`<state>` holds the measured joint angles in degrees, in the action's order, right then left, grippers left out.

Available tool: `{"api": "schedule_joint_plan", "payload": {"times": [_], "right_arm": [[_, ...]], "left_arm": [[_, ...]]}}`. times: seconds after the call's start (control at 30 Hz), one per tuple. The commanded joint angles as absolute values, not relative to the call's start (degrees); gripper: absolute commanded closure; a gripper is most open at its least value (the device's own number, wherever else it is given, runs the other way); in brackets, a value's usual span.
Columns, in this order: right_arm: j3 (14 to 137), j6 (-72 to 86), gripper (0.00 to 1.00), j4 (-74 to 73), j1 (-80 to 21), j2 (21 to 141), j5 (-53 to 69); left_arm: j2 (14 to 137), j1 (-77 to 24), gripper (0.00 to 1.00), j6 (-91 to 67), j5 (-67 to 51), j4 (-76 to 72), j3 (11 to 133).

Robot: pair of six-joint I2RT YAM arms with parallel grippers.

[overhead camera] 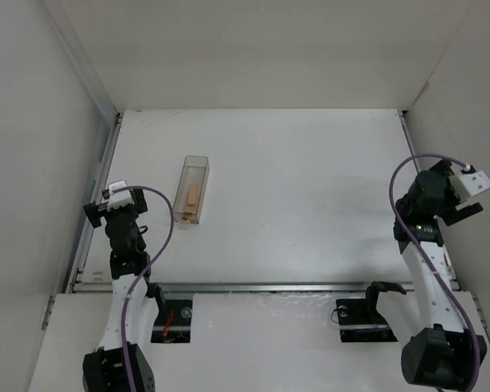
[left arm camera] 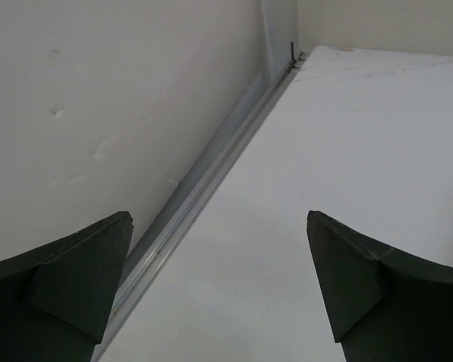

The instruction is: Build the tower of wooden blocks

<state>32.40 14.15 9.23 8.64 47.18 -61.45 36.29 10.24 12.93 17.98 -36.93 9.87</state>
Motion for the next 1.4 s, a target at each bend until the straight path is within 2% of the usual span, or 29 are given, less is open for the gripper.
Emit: {"api": "schedule_joint_plan", "payload": {"times": [0.0,0.07,0.1,0.13,0.17,0.23,0.27,0.3,0.37,0.4,0.43,0.47,0.6,0.63,0.7,1.0,1.13,1.27,1.37], "right_arm": [[44.09,11.24,0.02,1.1,8.01,47.54,-51.19],[52.27,13.7,0.02,-3.58,8.0,49.64,-43.64],[54.56,13.71,0.02,-4.91,7.39,50.53,-32.89],[56.49,13.71,0.02,-6.23,7.38,51.49,-27.39],[59.82,13.71,0.02,-6.24,6.43,52.72,-22.37],[62.83,13.71,0.0,-8.43,4.84,56.68,-11.66],[64.06,14.23,0.0,-9.13,2.66,58.08,-10.04],[65.73,14.24,0.0,-9.92,1.33,60.79,-9.5],[66.27,14.24,0.0,-11.68,-1.57,63.27,-11.24],[66.27,13.72,0.0,-11.69,-4.37,64.24,-12.21],[66.27,13.01,0.0,-12.47,-5.79,65.9,-13.35],[66.27,11.7,0.0,-12.48,-7.11,66.53,-15.53],[65.22,10.55,0.0,-13.71,-11.51,67.59,-17.93],[64.43,10.55,0.0,-13.71,-12.3,67.59,-17.93],[63.64,9.93,0.0,-13.71,-13.09,67.59,-17.93],[59.51,10.46,0.0,-13.71,-14.94,65.84,-19.07],[58.97,10.99,0.0,-14.33,-14.94,64.69,-20.65],[58.97,12.12,0.0,-14.94,-15.47,64.07,-21.18],[58.97,12.74,0.0,-16.17,-15.47,63.54,-21.88]], "left_arm": [[35.51,10.46,0.0,16.16,9.9,-36.41,11.68],[35.51,10.46,0.0,23.09,1.45,-24.22,19.91],[36.99,10.46,0.0,23.12,-6.42,-19.65,23.87],[38.92,10.46,0.0,22.51,-10.51,-15.51,28.43],[41.72,10.46,0.0,23.72,-14.03,-6.59,38.57],[53.92,10.46,0.0,21.71,-23.84,3.55,50.04],[58.58,10.46,0.0,22.32,-26.34,13.7,55.67],[68.19,10.46,0.0,22.32,-27.5,18.5,65.82],[78.35,9.15,0.0,23.63,-26.98,33.04,75.45],[83.18,9.14,0.0,24.51,-26.98,37.05,83.5],[90.8,9.14,0.02,24.52,-26.37,39.53,86.02],[93.66,9.14,0.13,22.09,-24.1,40.94,87.78],[100.19,6.16,0.42,17.42,-20.75,37.98,88.42],[100.98,5.37,0.45,16.88,-20.74,36.14,88.42],[103.09,3.35,0.49,14.78,-20.74,35.07,88.42],[106.86,2.11,0.49,11.78,-20.3,31.11,83.14],[110.03,0.89,0.55,11.78,-19.78,31.64,83.67],[112.32,-0.35,0.67,12.39,-19.25,32.7,84.98],[112.94,-0.88,0.88,11.69,-19.25,32.0,84.99]]}}
